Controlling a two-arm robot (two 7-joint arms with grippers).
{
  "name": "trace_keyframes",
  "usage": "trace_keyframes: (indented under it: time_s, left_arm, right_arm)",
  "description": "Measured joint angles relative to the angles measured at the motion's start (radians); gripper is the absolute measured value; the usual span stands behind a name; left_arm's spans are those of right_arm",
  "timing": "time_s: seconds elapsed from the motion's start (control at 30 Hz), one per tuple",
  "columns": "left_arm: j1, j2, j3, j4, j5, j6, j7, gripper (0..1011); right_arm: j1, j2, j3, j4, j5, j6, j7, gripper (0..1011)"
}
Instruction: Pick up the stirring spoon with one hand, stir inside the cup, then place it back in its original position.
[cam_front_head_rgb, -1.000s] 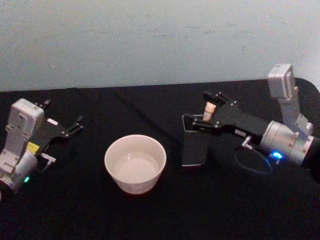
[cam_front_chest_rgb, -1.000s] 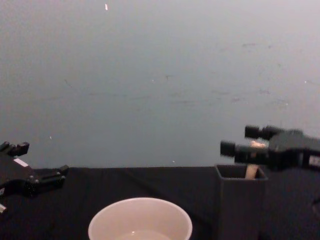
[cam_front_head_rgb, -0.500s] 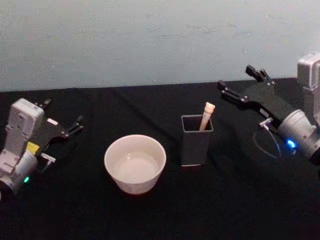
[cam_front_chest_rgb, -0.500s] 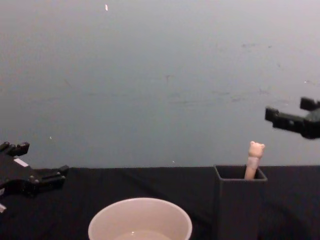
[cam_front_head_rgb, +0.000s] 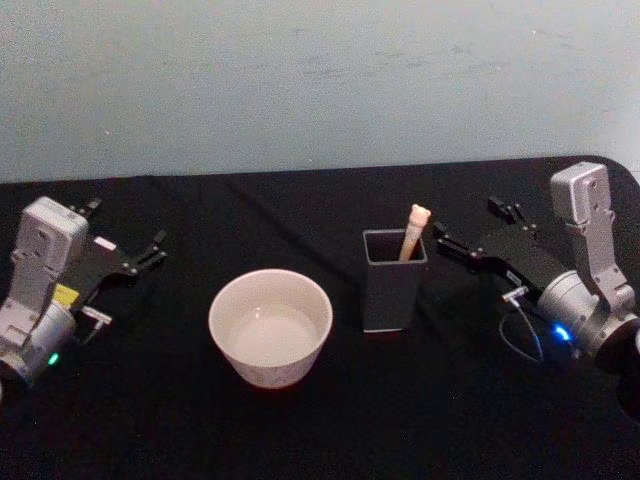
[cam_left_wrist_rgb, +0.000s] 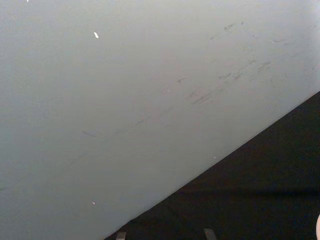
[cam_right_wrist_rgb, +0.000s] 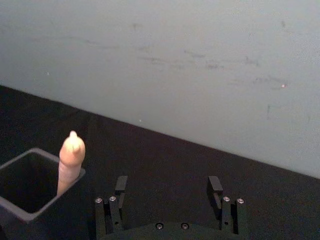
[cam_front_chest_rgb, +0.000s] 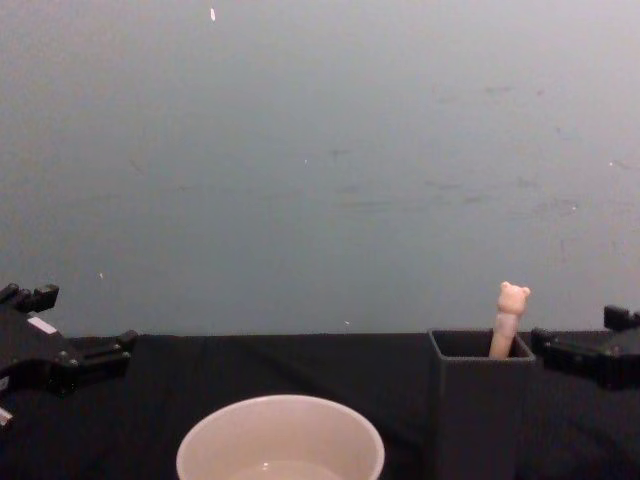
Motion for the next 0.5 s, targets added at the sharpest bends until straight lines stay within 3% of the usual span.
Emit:
trace_keyframes:
  time_s: [0.5]
  left_arm:
    - [0.000,0.000,0.000,0.000,0.000,0.000,0.000,1001]
  right_arm:
    - [0.001,-0.003,-0.001,0.006,-0.009,0.008,0.003,1000]
